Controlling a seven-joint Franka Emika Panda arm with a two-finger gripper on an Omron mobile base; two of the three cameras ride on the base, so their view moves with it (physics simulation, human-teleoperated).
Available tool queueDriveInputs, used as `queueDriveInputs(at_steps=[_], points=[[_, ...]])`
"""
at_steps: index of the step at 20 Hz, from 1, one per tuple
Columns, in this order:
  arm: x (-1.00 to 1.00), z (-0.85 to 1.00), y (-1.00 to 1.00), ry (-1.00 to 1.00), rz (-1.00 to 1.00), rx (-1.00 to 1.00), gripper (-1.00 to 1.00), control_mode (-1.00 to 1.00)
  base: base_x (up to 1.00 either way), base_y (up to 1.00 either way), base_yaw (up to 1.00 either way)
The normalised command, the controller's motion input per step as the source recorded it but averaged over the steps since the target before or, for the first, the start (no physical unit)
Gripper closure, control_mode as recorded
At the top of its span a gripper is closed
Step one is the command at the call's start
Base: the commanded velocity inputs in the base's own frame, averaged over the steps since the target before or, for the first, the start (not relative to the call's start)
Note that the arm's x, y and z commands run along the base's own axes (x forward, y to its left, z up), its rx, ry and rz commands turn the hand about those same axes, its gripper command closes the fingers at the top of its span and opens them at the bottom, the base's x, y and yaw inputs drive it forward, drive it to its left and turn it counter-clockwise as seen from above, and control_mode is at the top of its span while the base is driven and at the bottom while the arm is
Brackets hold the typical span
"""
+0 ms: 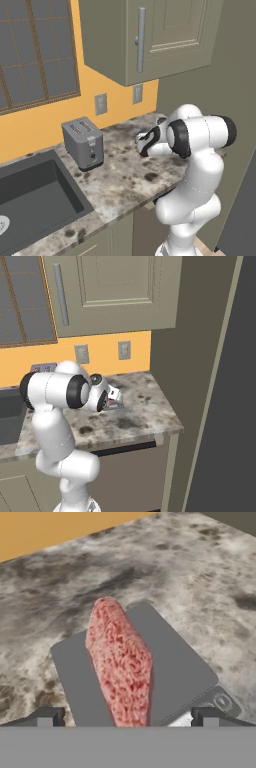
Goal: Take the steak from the fridge and place it on the digital scale on the counter by the fridge. Wait a few seconds for a reading, then move it to the plate on the dining counter.
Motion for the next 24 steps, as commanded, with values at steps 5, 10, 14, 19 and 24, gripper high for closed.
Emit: queueDriveInputs(at_steps=[5,10,14,19,24], points=[[0.28,-0.11,0.0,0.0,0.0,0.0,-1.0,-1.0,0.0,0.0,0.0],[0.35,-0.05,0.0,0.0,0.0,0.0,-1.0,-1.0,0.0,0.0,0.0],[0.29,-0.09,0.0,0.01,0.0,0.0,-1.0,-1.0,0.0,0.0,0.0],[0.1,-0.22,0.0,0.02,0.0,0.0,-1.0,-1.0,0.0,0.0,0.0],[0.08,-0.27,0.0,0.03,0.0,0.0,-1.0,-1.0,0.0,0.0,0.0]])
